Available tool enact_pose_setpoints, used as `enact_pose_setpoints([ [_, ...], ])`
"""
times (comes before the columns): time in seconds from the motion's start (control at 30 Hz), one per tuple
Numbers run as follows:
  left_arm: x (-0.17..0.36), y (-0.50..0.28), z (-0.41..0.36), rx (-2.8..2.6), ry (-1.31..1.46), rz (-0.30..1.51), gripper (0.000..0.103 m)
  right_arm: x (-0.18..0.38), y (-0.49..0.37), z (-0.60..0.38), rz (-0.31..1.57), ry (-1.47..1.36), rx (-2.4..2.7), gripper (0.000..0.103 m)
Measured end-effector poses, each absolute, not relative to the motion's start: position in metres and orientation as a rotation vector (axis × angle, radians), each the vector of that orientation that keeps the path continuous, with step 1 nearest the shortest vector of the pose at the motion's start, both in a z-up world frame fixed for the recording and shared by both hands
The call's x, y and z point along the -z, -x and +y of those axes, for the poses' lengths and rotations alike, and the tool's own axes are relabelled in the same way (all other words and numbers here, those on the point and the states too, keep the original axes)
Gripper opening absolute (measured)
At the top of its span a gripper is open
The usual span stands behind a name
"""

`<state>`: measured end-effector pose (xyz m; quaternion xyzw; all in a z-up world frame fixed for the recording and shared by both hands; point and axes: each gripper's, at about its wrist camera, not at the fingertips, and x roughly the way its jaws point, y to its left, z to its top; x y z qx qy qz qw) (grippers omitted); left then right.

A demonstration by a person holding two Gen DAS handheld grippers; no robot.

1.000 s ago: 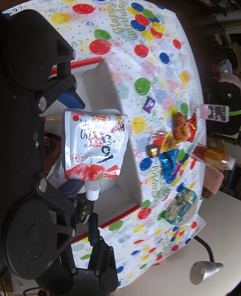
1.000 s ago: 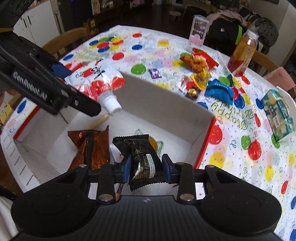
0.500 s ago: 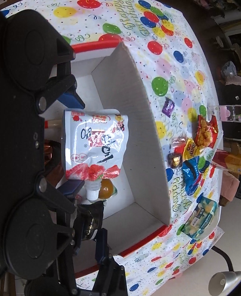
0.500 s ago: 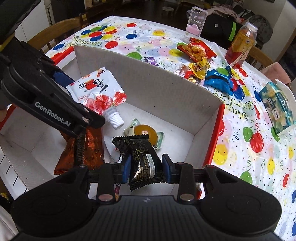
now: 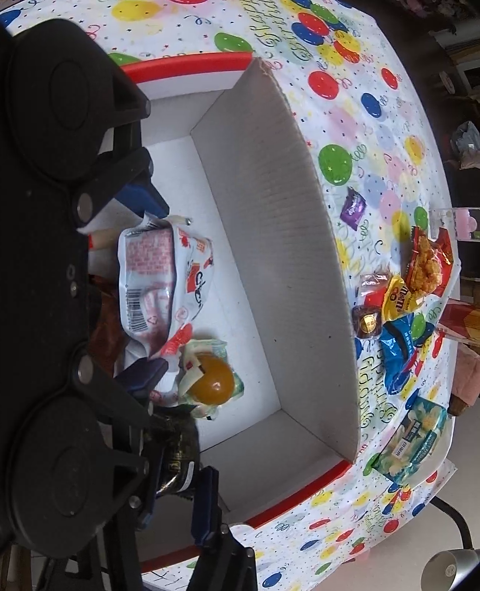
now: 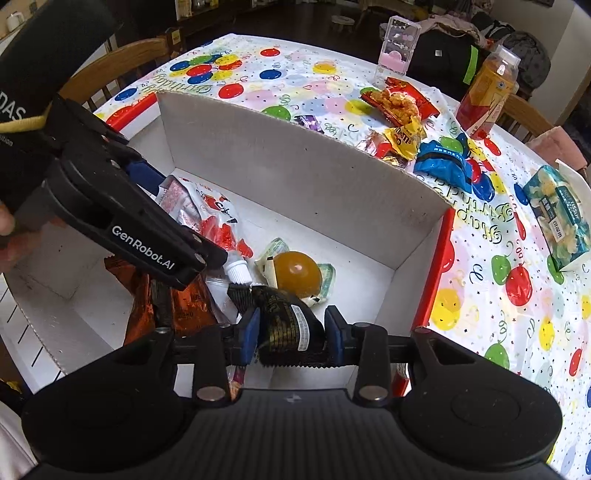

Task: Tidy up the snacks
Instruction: 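Carry the pouch and chocolate into the white box and open both tools, then lift both tools out of the box back toward the snacks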

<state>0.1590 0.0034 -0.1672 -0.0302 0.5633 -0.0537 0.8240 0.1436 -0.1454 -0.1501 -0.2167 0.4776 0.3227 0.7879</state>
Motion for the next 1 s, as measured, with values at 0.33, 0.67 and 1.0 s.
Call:
enact_pose_setpoints([
  [0.33,0.155,-0.155,0.005,0.125,0.069,1.160,0.086,0.134,-0.141,-0.156,1.016,0.416,-0.711,0.058],
  [0.67,0.121,-0.138,0.009,0.136,0.068,1.072,0.094,0.104,-0.140,-0.173,0.989,0.299,-0.708,0.063],
  [1.0,0.083,-0.121,0.006,0.128,0.056,0.969,0.099,0.071,-0.140,-0.187,0.916,0.215,-0.696,0.084],
])
